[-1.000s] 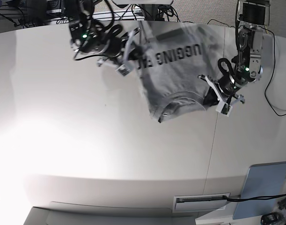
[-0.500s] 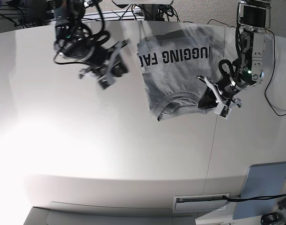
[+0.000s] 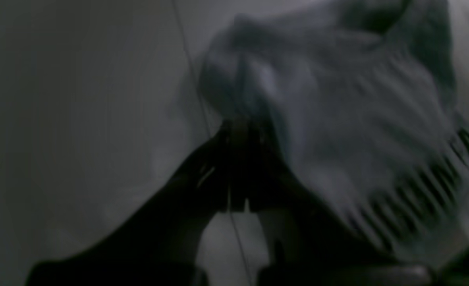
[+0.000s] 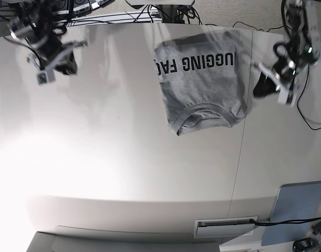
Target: Fold the T-shirt properly
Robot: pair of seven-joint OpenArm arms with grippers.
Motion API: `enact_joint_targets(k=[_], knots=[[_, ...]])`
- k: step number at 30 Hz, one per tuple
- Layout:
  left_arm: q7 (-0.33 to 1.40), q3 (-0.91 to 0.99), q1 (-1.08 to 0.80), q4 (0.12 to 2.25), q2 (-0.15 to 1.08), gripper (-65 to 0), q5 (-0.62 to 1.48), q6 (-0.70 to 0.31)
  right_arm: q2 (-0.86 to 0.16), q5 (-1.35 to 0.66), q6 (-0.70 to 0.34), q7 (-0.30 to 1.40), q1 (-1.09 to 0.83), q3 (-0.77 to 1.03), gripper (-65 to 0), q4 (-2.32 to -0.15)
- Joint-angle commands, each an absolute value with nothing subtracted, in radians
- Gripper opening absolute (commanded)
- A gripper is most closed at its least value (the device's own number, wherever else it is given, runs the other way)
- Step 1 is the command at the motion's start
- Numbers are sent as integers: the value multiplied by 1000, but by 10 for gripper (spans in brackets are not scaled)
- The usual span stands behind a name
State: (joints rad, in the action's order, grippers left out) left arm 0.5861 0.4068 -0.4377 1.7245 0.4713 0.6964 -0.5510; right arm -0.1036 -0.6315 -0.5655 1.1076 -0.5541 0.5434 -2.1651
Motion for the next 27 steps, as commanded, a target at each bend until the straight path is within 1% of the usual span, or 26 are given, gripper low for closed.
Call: enact_joint_targets(k=[1,5,9,12,14,17,20,25,27], knots=[[570,435,-478,1751,488,-650,712,-552,-113,-649,-569,1103,-593,573,-571,-2196],[569,500,-648,1769,487,-650,715,-551,-110,-678,-569,1125,-735,654,-571,-2220],[569,537,-818,1766,476,-650,719,-551,-87,-676,-569,1128,-888,686,-571,-2217],[569,531,-909,1743,439,-650,717,-552,-52,-615,-569,1129,-970,685,-571,-2198],[569,517,-935,1704,402,-650,672,-553,-29,-572,-569,1122,-997,685,-571,-2154],[564,477,-930,1604,364,-650,545,-600,-10,-517,-569,1091,-1003,683,-571,-2028],[505,418,-910,1462,363,-650,478,-612,-11,-448,-571,1012,-991,674,-571,-1849],[444,347,-807,1214,363,-650,418,-611,-36,-274,-598,874,-878,674,-571,-1505],[443,315,-751,1111,363,-630,419,-611,-69,-229,-620,794,-815,674,-571,-1343]])
